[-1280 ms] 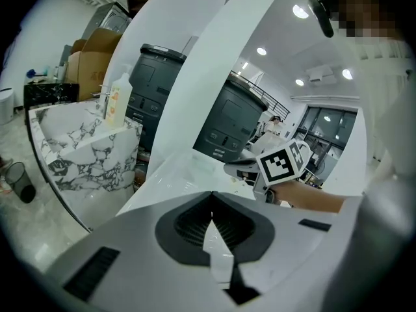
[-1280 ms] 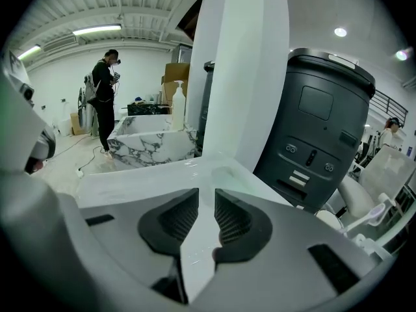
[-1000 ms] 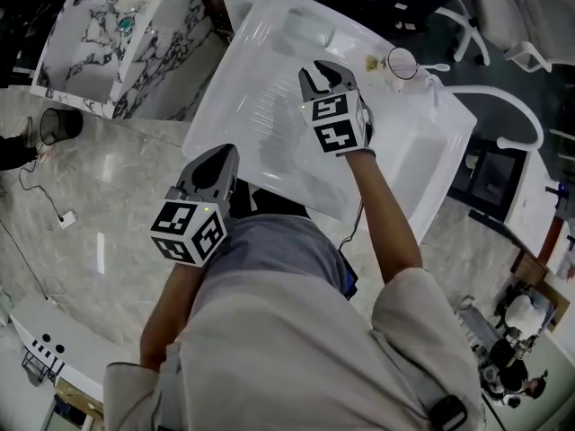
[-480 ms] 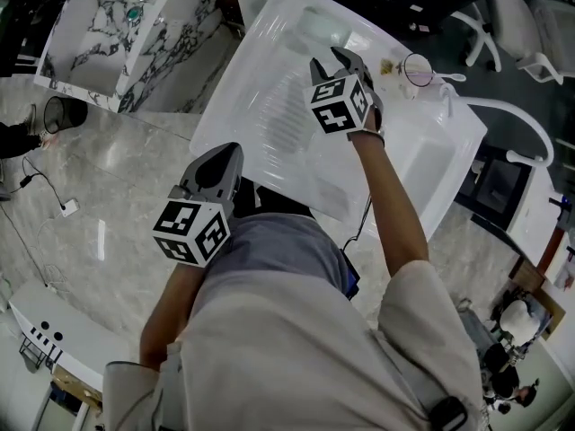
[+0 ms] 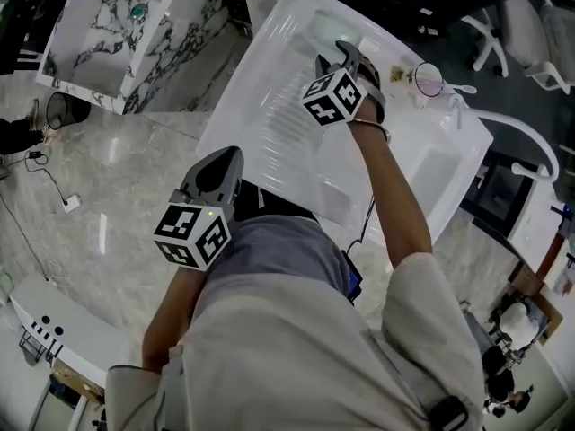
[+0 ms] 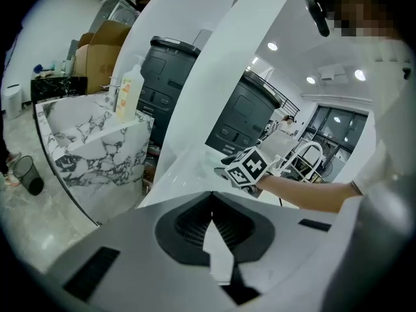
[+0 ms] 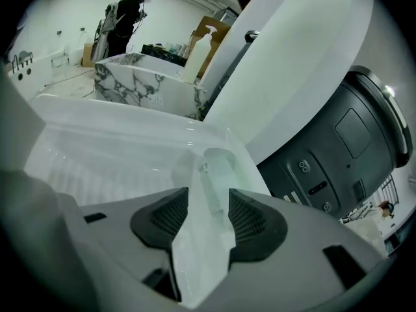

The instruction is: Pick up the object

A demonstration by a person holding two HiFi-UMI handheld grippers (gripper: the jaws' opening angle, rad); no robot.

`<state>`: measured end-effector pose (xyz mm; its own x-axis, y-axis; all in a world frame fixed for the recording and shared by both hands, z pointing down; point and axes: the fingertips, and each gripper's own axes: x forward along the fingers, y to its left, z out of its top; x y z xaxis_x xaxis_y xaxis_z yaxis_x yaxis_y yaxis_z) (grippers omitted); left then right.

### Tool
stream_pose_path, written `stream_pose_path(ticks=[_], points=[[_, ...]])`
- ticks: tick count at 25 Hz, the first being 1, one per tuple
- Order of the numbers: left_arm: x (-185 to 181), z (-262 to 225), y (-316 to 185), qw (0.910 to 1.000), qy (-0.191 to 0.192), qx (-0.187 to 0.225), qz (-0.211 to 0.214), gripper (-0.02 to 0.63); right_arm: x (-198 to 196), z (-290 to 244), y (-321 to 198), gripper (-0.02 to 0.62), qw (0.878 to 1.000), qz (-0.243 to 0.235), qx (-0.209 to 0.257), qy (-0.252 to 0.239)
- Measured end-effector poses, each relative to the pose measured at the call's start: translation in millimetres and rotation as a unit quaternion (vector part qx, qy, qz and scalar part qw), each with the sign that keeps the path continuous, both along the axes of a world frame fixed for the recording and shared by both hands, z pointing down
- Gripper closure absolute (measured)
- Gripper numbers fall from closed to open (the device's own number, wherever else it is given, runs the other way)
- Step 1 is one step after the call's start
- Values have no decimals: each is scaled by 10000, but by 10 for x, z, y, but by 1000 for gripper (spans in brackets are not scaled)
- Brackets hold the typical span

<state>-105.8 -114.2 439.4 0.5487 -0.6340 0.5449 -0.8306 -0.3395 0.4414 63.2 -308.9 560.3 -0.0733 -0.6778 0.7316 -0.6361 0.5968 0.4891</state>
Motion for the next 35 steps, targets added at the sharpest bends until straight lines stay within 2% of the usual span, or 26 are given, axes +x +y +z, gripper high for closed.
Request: stream_pose_path(ticks=[14,19,27,35], points=[[-175,70,-33,9999,-43,-120,-84,606,47,282,-209,413,9947,-223,93,999],[-194,69,-51,9999,-46,-117,-84,606,69,341,-254,417,9928,-254,107,1163],[-181,49,-62,9999,14,-104,-110,606,57,359,-229,466,9883,-488,150,1440],[-224,38,-38,9997,35,-85,-212,606,31,338,-188,508,9883,-523,155,1427]])
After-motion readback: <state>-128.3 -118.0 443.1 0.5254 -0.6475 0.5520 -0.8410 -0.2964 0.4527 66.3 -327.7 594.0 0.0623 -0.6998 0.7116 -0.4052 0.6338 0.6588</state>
